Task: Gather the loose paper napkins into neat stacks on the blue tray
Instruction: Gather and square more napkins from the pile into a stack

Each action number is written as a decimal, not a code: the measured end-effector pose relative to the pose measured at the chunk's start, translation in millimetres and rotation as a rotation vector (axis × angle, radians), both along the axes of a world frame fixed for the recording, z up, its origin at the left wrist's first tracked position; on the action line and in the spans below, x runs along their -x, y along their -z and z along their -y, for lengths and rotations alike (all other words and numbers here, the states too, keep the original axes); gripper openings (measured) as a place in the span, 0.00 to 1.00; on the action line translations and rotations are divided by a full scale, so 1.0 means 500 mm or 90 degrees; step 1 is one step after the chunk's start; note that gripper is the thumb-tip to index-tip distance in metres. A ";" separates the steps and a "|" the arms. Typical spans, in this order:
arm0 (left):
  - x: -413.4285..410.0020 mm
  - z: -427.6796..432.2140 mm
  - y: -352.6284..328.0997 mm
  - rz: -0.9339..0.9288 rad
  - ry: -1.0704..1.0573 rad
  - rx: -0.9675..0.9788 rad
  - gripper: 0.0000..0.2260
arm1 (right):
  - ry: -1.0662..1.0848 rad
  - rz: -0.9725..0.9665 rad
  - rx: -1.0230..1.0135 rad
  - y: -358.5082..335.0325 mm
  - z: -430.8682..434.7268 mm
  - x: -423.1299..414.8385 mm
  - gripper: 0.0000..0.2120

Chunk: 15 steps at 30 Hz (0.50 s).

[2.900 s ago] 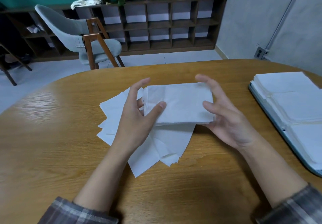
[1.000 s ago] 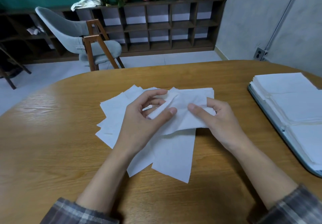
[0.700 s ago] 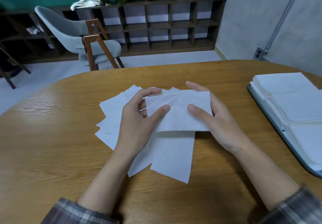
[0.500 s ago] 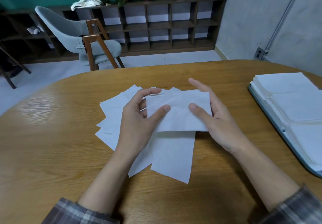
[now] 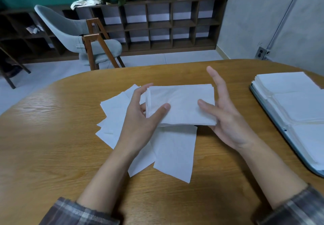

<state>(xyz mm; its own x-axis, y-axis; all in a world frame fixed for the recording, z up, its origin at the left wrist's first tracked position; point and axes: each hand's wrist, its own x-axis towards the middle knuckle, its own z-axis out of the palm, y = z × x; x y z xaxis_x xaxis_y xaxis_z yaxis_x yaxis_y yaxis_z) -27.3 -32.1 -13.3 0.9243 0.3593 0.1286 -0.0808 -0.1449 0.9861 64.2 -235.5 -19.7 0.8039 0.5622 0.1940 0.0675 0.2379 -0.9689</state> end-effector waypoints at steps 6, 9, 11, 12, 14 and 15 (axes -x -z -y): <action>-0.004 -0.006 0.009 0.006 0.016 -0.051 0.27 | -0.121 -0.065 -0.022 -0.010 0.015 0.001 0.23; -0.003 -0.001 0.007 0.015 0.063 -0.112 0.29 | 0.041 0.049 0.095 0.001 0.007 -0.002 0.17; -0.006 0.002 0.016 -0.013 0.079 -0.137 0.34 | 0.130 0.115 0.128 0.006 0.008 -0.005 0.15; -0.009 0.002 0.023 -0.023 0.080 -0.166 0.37 | 0.175 0.131 0.132 0.008 0.011 -0.008 0.15; -0.014 -0.003 0.038 -0.047 0.083 -0.279 0.44 | 0.258 0.151 0.152 0.009 0.014 -0.015 0.15; -0.015 -0.005 0.044 -0.061 0.094 -0.331 0.45 | 0.285 0.156 0.166 0.010 0.015 -0.018 0.15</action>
<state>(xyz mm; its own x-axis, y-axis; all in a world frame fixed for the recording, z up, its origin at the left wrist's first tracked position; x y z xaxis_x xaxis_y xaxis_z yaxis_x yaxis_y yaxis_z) -19.8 -29.7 -35.5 0.9765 0.1360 0.1673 -0.0510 -0.6085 0.7919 73.0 -243.0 -24.5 0.9236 0.2319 0.3053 0.3368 -0.1101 -0.9351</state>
